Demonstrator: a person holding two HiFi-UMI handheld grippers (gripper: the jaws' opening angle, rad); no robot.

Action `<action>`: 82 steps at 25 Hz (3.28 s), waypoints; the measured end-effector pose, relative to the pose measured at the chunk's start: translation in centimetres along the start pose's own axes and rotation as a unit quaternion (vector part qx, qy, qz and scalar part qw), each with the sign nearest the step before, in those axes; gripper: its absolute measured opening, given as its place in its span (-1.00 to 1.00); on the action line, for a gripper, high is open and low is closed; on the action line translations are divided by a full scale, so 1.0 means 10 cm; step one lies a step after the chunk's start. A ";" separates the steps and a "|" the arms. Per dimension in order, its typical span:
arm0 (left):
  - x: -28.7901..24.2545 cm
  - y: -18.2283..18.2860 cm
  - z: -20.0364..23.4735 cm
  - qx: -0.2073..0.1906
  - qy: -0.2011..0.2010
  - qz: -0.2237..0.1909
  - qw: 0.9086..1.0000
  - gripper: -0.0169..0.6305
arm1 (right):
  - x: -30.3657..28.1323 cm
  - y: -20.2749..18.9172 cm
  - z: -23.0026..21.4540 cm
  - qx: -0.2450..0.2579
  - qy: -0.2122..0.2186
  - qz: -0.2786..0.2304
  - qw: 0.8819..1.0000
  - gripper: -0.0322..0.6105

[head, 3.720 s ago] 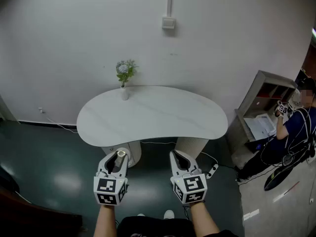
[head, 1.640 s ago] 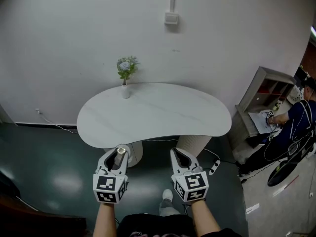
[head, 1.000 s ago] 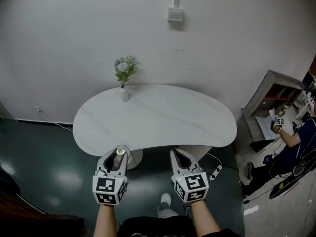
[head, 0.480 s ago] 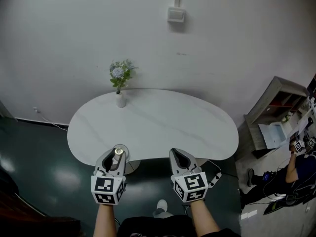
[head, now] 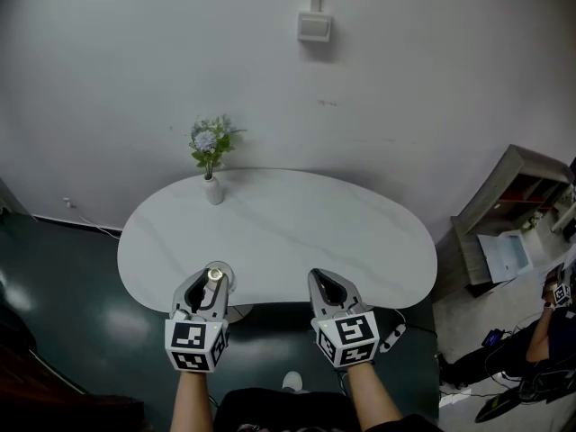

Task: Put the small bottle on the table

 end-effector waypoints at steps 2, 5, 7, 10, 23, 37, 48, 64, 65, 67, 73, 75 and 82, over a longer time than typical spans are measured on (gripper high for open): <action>-0.05 0.02 -0.02 -0.002 0.002 0.004 1.000 -0.55 | -0.03 0.01 -0.06 -0.003 0.003 -0.001 1.000 -0.69; -0.09 0.02 -0.06 -0.003 0.005 0.007 1.000 -0.55 | -0.05 -0.01 -0.13 -0.008 0.006 0.001 1.000 -0.69; -0.10 0.04 -0.08 -0.004 0.006 0.007 1.000 -0.56 | -0.06 -0.01 -0.16 -0.010 0.008 0.002 1.000 -0.69; -0.12 0.04 -0.09 -0.006 0.008 0.009 1.000 -0.55 | -0.07 -0.02 -0.17 -0.010 0.011 0.003 1.000 -0.69; -0.23 0.05 0.00 -0.009 0.005 0.010 1.000 -0.56 | -0.20 0.02 -0.20 -0.008 0.009 0.001 1.000 -0.69; -0.46 -0.06 0.27 -0.004 -0.007 0.026 1.000 -0.55 | -0.54 -0.03 -0.14 -0.009 0.002 0.018 1.000 -0.69; -0.72 -0.18 0.50 0.007 -0.014 0.035 0.999 -0.56 | -0.84 -0.08 -0.11 -0.004 -0.004 0.035 0.999 -0.69; -1.07 -0.44 0.71 0.028 -0.032 0.073 0.996 -0.55 | -1.22 -0.26 -0.10 -0.010 -0.009 0.070 0.997 -0.69; -1.09 -0.46 0.72 0.029 -0.033 0.074 0.996 -0.55 | -1.24 -0.28 -0.11 -0.010 -0.010 0.072 0.997 -0.69; -1.13 -0.50 0.73 0.032 -0.035 0.076 0.996 -0.55 | -1.28 -0.31 -0.11 -0.010 -0.010 0.077 0.997 -0.69; -1.23 -0.63 0.79 0.044 -0.038 0.082 0.995 -0.55 | -1.37 -0.40 -0.08 -0.013 -0.010 0.091 0.996 -0.69; -1.25 -0.68 0.82 0.050 -0.038 0.084 0.994 -0.55 | -1.41 -0.44 -0.07 -0.015 -0.010 0.097 0.995 -0.69; -1.35 -0.84 0.87 0.058 -0.039 0.097 0.993 -0.55 | -1.51 -0.58 -0.09 -0.024 -0.016 0.112 0.993 -0.69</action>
Point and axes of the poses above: the fingertips, and each gripper's own axes: x backward along the fingers, z to its left, y out of its top, the point moved 9 cm from there along x, backward along the fingers, and after that the axes turned 10 degrees about -y, right-handed, at the moved point
